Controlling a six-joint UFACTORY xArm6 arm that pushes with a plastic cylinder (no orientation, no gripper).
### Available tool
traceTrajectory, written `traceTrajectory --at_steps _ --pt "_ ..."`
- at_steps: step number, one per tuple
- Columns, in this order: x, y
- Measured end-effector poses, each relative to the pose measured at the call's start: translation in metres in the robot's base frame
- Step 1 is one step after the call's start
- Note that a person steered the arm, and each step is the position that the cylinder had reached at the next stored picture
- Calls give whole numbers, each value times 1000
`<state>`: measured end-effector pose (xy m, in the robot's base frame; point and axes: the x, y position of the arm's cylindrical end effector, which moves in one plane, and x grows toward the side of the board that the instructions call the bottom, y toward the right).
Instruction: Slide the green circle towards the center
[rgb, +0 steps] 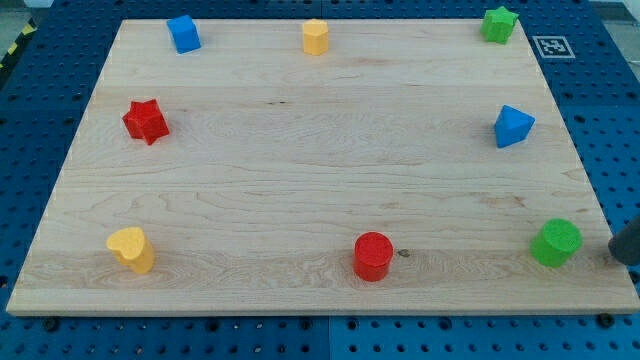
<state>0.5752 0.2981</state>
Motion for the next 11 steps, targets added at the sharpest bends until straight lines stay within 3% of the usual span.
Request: traceTrajectory --at_steps 2,3,11 --pt "23 -32" --pt "12 -61" --pt "-30 -92"
